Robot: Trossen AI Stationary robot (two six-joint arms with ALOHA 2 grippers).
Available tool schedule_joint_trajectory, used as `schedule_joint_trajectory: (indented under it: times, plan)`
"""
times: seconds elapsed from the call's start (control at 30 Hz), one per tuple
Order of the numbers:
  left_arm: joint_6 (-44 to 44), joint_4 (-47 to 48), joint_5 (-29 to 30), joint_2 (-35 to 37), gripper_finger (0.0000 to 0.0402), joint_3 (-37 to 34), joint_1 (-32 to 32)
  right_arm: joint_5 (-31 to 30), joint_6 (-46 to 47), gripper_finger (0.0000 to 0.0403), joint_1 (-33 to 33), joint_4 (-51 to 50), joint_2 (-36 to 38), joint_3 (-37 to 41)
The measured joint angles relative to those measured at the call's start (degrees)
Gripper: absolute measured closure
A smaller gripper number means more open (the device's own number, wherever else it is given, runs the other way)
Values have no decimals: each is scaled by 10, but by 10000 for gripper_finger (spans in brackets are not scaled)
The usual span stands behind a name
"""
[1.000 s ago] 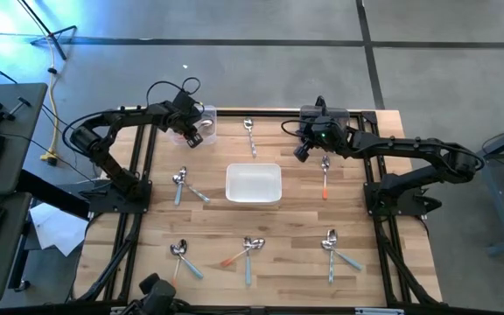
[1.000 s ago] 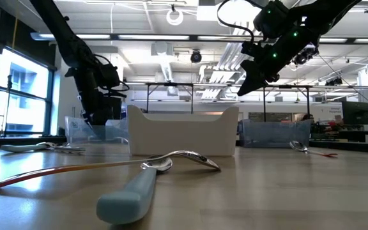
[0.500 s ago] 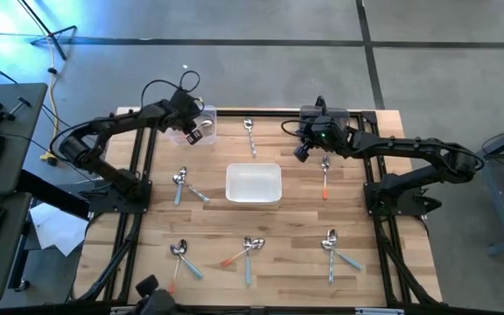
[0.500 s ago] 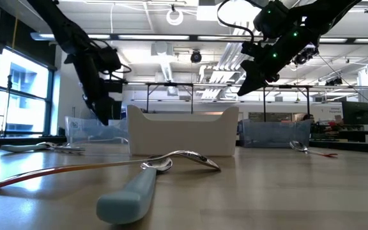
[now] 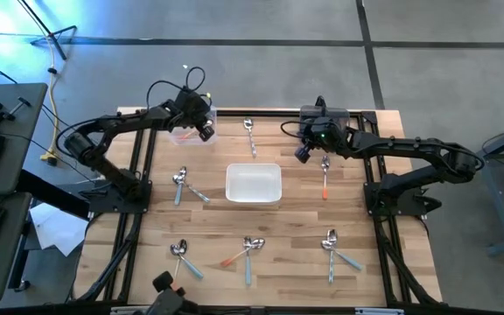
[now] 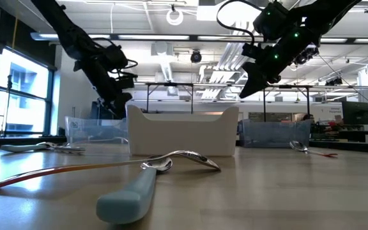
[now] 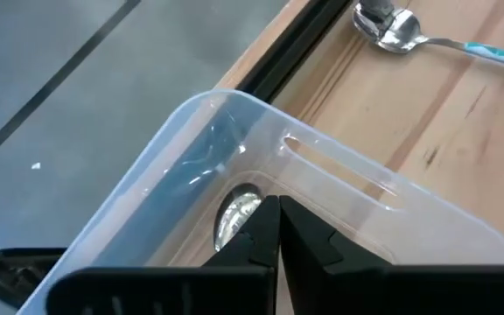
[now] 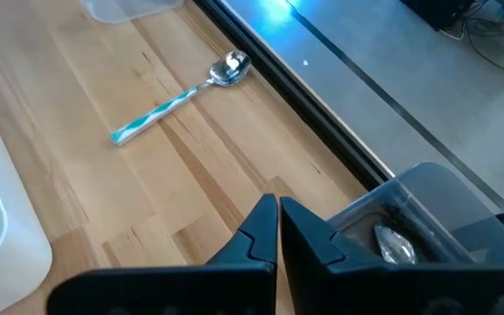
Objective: Sort silverware by color (type)
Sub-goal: Put the blue spoon into the white bin
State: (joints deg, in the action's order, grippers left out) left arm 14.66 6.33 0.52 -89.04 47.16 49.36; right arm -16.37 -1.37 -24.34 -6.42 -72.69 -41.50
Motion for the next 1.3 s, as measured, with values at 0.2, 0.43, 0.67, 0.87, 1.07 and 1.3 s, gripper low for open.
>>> schedule_joint_trajectory:
  times: [0.2, 0.43, 0.67, 0.87, 1.07, 1.3]
  plan:
    - [-2, -43, -3, -28, 401, 0, -5, -19, 1, 402, 0, -7, 0, 0]
    - [-5, -80, -5, -48, 401, 0, -5, -21, 4, 402, 0, -12, 0, 0]
    - [-5, -84, -4, -50, 401, 0, -7, -21, 5, 402, 0, -12, 0, 0]
    - [-2, -103, -5, -50, 401, 0, -14, -22, 5, 402, 0, -12, 0, 0]
    - [-5, -106, -4, -50, 401, 0, -21, -22, 5, 402, 0, -12, 0, 0]
    - [-1, -95, 22, -46, 401, 0, -23, -22, 11, 402, 0, -15, 0, 0]
